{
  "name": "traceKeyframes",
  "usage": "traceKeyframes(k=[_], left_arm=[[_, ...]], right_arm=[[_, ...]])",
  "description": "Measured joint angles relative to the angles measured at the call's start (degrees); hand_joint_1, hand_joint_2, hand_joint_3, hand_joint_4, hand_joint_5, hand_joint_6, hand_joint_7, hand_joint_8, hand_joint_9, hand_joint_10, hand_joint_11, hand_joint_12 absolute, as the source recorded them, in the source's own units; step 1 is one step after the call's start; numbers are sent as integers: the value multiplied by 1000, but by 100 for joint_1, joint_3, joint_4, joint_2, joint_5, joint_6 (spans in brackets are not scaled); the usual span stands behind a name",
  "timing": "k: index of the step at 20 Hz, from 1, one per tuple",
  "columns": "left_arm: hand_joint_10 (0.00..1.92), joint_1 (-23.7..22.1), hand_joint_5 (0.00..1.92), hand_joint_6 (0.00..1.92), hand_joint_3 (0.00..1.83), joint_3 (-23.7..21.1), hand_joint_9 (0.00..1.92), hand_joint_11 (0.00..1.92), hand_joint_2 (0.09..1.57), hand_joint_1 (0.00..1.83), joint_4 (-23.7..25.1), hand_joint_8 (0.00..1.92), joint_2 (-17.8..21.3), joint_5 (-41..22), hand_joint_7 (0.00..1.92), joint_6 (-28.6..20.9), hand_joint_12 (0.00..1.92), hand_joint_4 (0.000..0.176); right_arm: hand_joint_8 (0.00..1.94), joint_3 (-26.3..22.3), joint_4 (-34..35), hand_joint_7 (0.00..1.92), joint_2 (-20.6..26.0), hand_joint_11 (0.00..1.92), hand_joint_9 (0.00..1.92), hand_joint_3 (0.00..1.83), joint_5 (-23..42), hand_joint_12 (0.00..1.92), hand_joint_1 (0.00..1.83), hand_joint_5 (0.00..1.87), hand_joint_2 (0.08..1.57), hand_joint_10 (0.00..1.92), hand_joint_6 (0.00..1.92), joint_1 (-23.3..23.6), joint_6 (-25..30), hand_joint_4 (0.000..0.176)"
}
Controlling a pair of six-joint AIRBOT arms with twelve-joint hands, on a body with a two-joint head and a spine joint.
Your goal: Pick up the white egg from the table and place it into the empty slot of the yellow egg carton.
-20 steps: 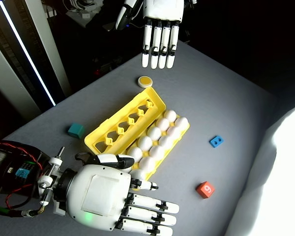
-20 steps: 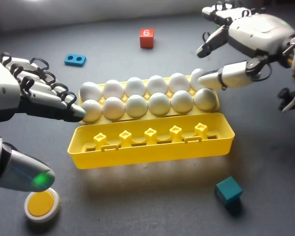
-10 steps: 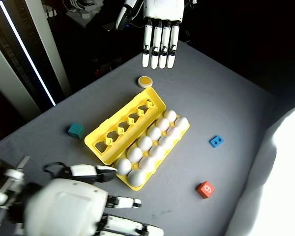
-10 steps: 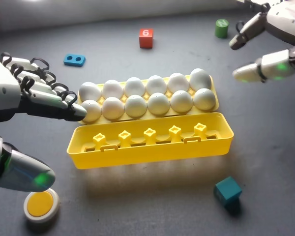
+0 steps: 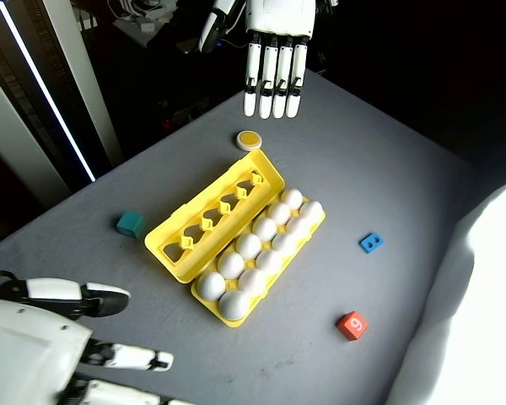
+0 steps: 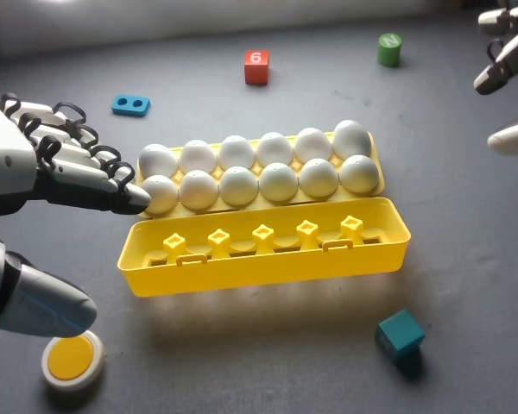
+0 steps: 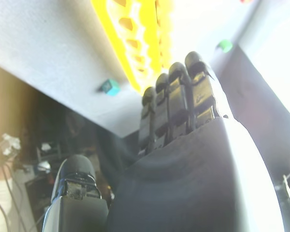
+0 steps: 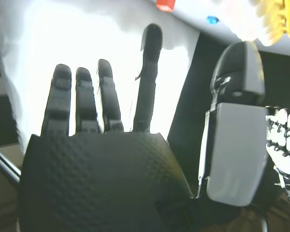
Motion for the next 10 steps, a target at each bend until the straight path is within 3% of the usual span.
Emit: traceKeyframes(k=[2,4,5,6,8,10], left_arm=[[4,-2,210,5,1,0,186,0,1132,0,2,5,0,0,219,0,389,0],[2,-22,214,4,0,-2,184,0,1130,0,-7,2,0,0,218,0,382,0],[0,-24,184,1,1,-13,167,0,1133,0,-4,1,0,7,196,0,343,0],[3,-24,187,3,0,-13,173,0,1131,0,-4,4,0,-4,203,0,354,0],[3,-24,184,3,1,-13,167,0,1132,0,-4,4,0,0,196,0,343,0],[2,-24,194,4,0,-11,160,0,1130,0,-4,3,0,-2,197,-2,316,0]], right_arm=[[0,-175,-44,147,229,0,49,39,-101,0,141,284,1145,4,0,9,-13,44],[0,-219,-44,59,396,0,9,22,-101,0,20,110,1208,0,0,35,26,7],[4,-243,-22,61,476,0,2,23,-111,0,24,88,1235,0,0,46,31,0],[19,-278,-17,116,579,0,64,1,-81,194,104,129,1253,7,7,24,59,0],[4,-284,0,121,660,0,73,27,-63,289,30,139,1348,2,6,-83,140,0],[9,-306,13,184,688,0,122,8,-138,417,104,204,1376,13,13,-149,164,0]])
